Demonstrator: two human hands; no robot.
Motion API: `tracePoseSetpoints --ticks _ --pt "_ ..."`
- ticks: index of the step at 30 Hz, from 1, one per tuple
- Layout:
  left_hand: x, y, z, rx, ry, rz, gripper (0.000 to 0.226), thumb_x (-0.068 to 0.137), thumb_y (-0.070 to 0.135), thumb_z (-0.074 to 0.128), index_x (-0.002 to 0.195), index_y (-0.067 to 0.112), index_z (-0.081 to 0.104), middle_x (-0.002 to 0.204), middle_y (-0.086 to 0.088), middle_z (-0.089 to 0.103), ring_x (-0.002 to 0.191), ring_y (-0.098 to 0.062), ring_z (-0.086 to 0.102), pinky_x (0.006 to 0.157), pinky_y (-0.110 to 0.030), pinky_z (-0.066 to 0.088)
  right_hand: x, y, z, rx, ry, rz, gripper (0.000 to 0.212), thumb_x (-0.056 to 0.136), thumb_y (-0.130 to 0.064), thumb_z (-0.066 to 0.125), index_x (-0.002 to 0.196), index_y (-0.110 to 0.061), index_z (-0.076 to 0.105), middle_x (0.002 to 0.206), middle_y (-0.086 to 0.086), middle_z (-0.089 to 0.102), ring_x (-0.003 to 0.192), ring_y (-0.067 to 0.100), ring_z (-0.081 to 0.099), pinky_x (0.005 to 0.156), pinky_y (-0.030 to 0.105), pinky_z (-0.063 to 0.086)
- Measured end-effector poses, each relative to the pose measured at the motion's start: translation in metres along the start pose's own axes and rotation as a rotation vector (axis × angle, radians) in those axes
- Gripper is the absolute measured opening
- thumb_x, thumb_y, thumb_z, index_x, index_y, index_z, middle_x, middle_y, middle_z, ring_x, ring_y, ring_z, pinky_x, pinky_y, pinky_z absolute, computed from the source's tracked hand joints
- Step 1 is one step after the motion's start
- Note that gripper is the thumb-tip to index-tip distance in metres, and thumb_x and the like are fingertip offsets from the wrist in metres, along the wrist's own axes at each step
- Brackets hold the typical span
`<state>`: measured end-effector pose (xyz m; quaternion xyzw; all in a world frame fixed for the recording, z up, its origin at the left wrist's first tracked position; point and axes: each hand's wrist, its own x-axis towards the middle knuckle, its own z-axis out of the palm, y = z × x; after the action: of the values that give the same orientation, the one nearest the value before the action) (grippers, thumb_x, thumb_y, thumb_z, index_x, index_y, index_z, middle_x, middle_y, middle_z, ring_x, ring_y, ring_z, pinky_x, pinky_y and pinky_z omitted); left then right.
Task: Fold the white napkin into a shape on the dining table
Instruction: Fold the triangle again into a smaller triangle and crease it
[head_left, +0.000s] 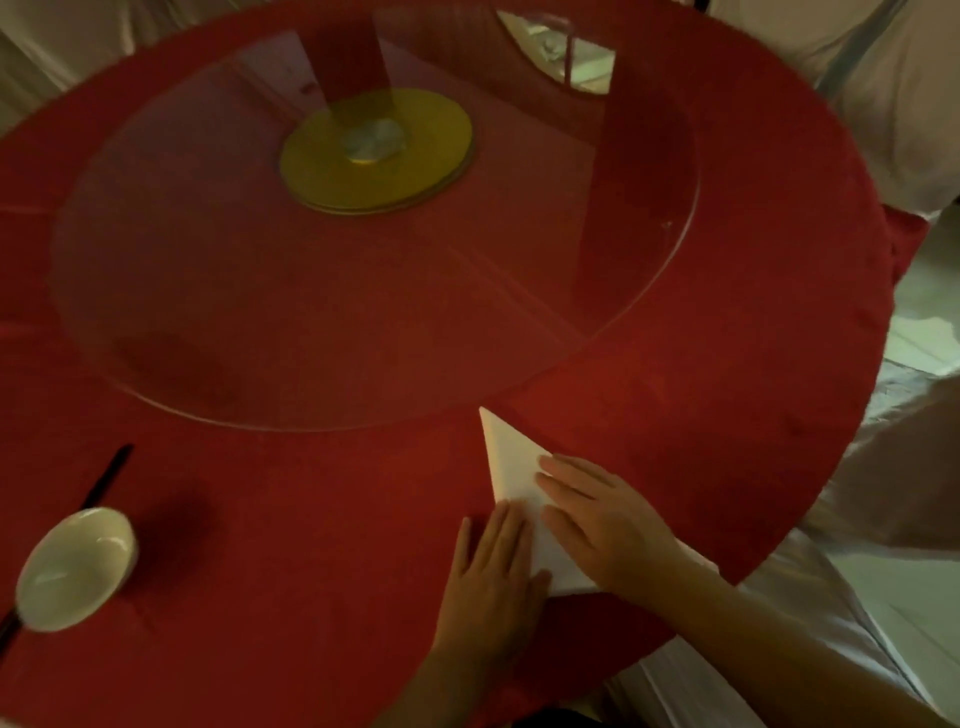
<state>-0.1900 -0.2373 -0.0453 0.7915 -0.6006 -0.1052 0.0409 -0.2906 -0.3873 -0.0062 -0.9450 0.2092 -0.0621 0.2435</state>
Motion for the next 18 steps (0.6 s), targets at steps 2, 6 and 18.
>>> tracePoseSetpoints --ticks 2,6,18 --pt "-0.002 0.001 0.003 0.000 -0.005 -0.005 0.053 0.095 0.042 0.031 0.134 0.013 0.052 0.142 -0.006 0.049 0.135 -0.022 0.038 0.107 -0.051 0.022 0.029 -0.001 0.017 -0.064 -0.159 -0.101 0.057 0.098 -0.045 0.019 0.143 -0.015 0.039 0.155 -0.003 0.026 0.145 0.011 0.015 0.116 0.032 0.015" --pt "-0.002 -0.001 0.007 0.022 -0.029 -0.023 0.055 0.094 0.045 0.034 0.138 0.014 0.048 0.145 -0.005 0.044 0.138 -0.021 0.031 0.105 -0.047 0.020 0.071 0.009 0.039 -0.226 -0.263 -0.157 0.063 0.098 -0.051 0.012 0.149 -0.016 0.024 0.161 0.000 0.011 0.144 0.006 -0.007 0.118 0.035 -0.001" --pt "-0.004 -0.001 0.014 -0.034 -0.042 -0.033 0.056 0.099 0.049 0.027 0.151 0.030 0.017 0.156 -0.008 0.023 0.144 -0.024 0.017 0.113 -0.056 0.018 0.117 0.011 0.067 -0.371 -0.182 -0.044 0.087 0.086 -0.076 0.001 0.151 -0.018 0.010 0.161 0.000 0.005 0.147 0.015 -0.006 0.116 0.047 -0.004"
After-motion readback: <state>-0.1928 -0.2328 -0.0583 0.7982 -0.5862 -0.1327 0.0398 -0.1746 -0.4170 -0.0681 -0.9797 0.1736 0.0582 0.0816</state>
